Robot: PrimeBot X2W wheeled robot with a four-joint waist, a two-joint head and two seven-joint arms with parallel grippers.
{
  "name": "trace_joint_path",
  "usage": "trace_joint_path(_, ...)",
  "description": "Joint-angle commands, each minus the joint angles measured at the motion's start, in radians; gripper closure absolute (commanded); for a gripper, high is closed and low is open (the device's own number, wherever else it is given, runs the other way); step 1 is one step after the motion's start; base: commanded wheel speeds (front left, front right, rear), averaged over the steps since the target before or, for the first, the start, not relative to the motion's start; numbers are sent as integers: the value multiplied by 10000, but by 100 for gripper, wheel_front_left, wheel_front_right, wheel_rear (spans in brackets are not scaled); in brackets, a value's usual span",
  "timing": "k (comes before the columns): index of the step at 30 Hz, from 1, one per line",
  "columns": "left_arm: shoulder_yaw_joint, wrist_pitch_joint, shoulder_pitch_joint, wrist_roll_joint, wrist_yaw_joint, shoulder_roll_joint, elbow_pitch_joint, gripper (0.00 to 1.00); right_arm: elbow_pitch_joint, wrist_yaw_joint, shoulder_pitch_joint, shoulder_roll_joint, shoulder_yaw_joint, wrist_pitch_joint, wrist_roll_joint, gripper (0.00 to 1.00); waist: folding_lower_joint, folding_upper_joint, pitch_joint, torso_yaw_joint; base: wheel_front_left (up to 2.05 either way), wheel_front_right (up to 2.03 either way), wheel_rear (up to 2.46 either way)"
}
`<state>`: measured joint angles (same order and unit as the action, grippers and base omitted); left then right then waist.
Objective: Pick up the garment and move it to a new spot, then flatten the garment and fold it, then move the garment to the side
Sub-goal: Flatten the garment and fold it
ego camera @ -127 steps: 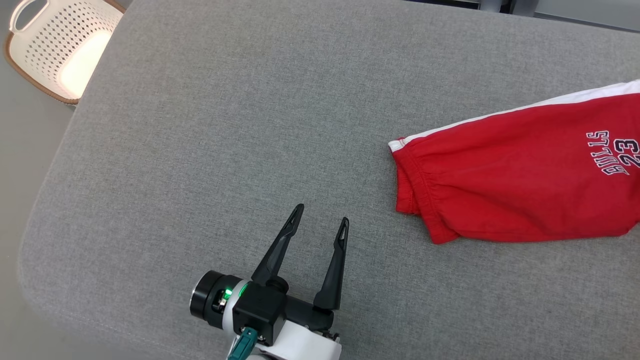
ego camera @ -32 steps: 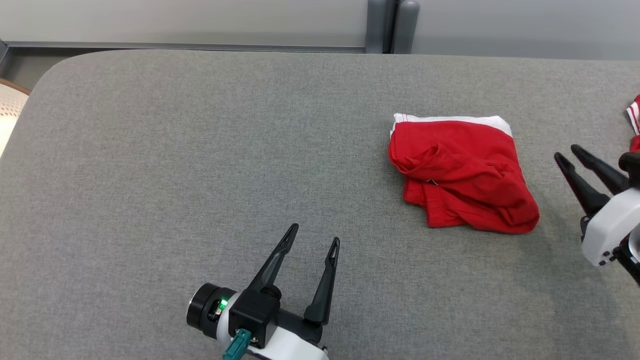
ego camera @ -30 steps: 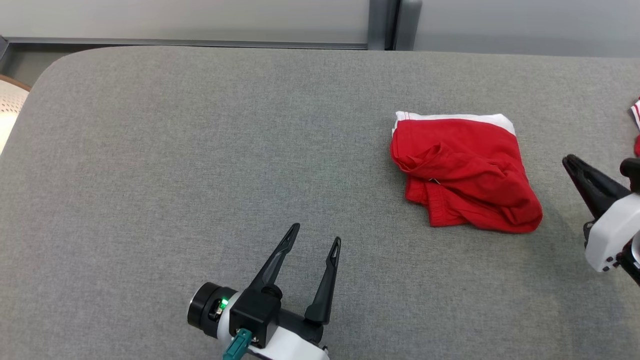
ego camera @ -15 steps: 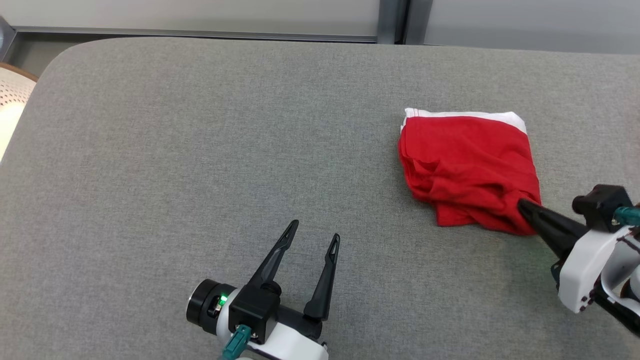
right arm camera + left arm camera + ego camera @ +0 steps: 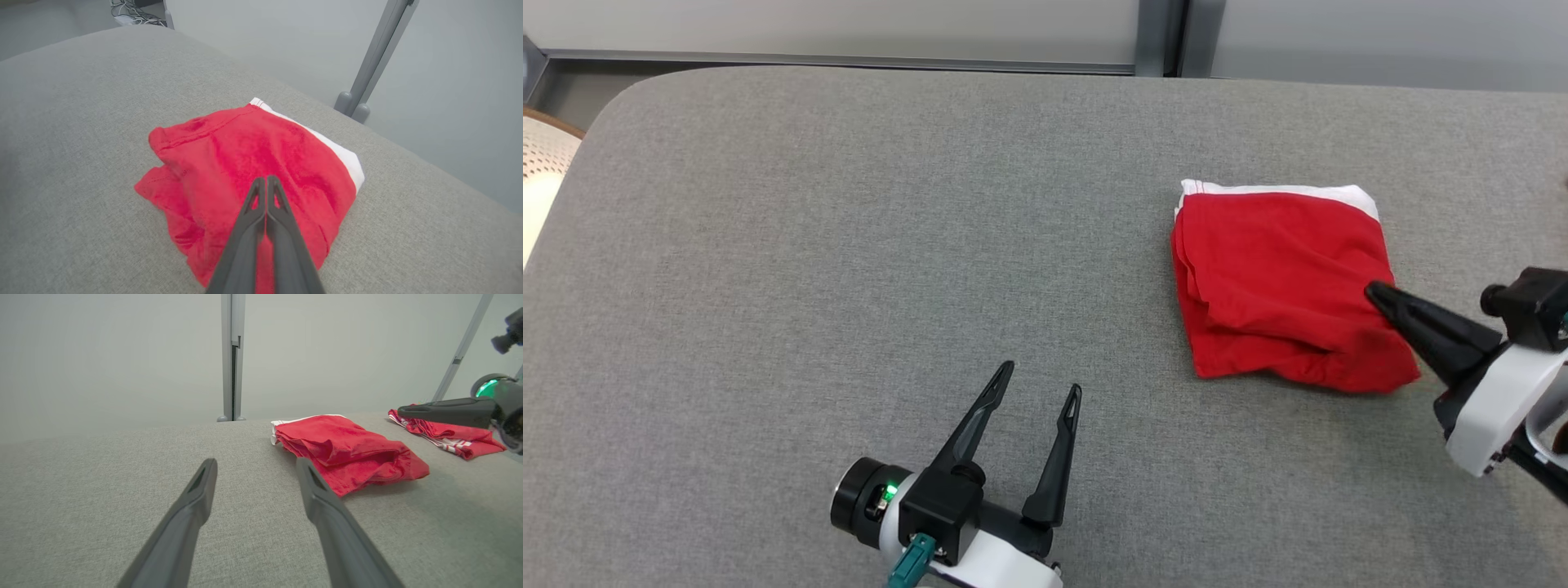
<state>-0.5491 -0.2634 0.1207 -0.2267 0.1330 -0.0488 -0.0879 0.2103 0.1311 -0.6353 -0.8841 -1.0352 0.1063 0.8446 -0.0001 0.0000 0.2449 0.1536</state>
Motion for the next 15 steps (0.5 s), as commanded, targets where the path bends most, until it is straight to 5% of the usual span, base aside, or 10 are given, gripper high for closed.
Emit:
trace_joint_path(1,-16,-10,14,-7,-30,-37,32,0,237,-9,-232,84,97,150,-224,100,1,0,36,96,0,0,0)
trace_joint_path(8,-256,-10,154,-210,40,-35,21,0,2116,-9,-344,1275,-445,508,-291,100,1,0,91,842,0,0,0)
trace_joint_path(15,-213,-10,-94,-308,170,-34,31,0,2273,-9,239,1809,-1810,667,8,100,1,0,-121,1020,0,0,0)
